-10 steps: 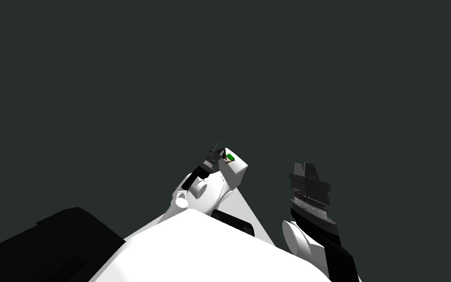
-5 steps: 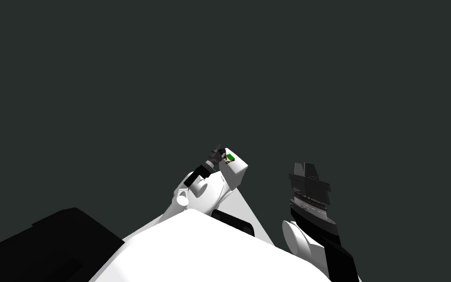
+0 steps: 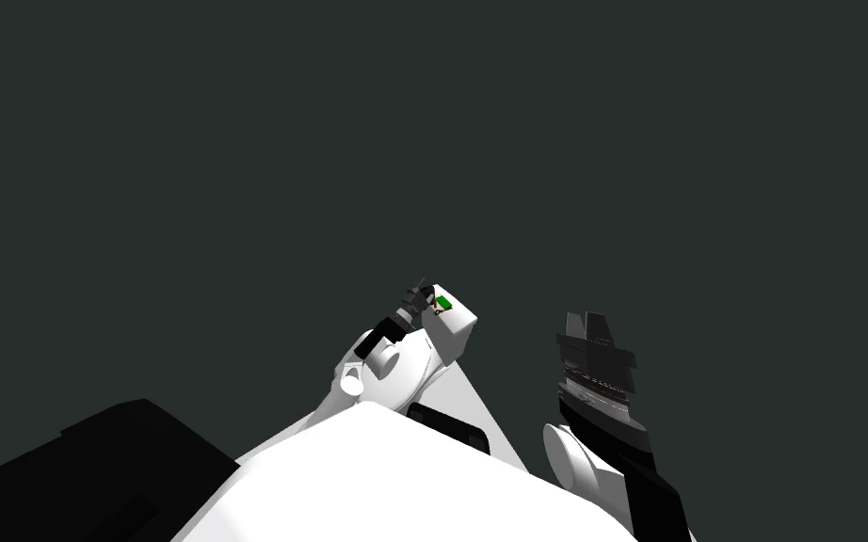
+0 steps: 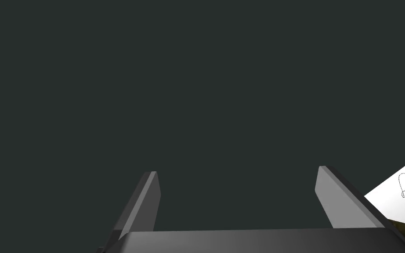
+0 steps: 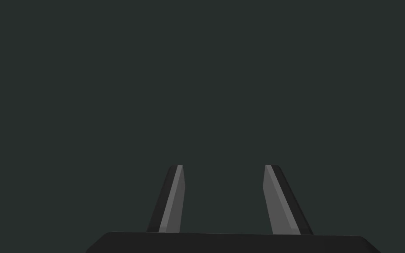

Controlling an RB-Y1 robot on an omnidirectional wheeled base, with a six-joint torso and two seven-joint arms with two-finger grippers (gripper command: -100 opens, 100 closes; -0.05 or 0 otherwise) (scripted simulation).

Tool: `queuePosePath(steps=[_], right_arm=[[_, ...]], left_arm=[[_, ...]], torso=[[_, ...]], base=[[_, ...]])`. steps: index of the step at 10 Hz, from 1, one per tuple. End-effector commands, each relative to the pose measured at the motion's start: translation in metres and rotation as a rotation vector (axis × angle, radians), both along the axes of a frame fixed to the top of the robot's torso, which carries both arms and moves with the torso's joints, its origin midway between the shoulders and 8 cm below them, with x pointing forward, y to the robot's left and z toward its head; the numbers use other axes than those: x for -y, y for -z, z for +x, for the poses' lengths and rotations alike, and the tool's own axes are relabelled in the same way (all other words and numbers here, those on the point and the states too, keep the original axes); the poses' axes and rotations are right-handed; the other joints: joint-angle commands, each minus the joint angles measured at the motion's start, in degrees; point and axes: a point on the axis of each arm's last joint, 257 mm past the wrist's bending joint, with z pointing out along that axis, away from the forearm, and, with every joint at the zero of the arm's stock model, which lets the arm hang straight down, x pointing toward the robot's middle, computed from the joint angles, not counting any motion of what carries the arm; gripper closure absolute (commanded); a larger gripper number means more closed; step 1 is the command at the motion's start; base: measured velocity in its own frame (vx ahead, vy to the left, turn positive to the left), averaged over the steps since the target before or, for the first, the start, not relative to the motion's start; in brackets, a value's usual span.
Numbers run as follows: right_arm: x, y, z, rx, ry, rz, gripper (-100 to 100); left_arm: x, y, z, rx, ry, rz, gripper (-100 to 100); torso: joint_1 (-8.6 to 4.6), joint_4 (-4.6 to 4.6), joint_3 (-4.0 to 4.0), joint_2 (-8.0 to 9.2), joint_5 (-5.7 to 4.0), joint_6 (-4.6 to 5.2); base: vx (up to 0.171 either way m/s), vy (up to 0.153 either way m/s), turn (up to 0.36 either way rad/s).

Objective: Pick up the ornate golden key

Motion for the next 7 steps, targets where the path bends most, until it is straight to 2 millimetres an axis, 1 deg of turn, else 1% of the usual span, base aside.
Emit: queuePosePath(steps=[1,2,7], right_arm=[[0.000,0.000,0.000,0.000,0.000,0.000,0],[0.000,0.000,0.000,0.000,0.000,0.000,0],[0.000,0.000,0.000,0.000,0.000,0.000,0]], left_arm=[[0.000,0.000,0.000,0.000,0.000,0.000,-100],[0.000,0.008,0.002,-0.040,0.003,-0.002,-100],[0.001,0.034,0.006,-0.165,0.010,-0.010,-100]], torso=[[0.00,0.00,0.00,0.00,0.00,0.00],[0.01,0.00,0.01,0.01,0.00,0.00],[0.05,0.01,0.02,0.04,0.01,0.01]], base=[[0.000,0.000,0.000],[-0.006,0.006,-0.018],[-0.005,0.009,-0.057]])
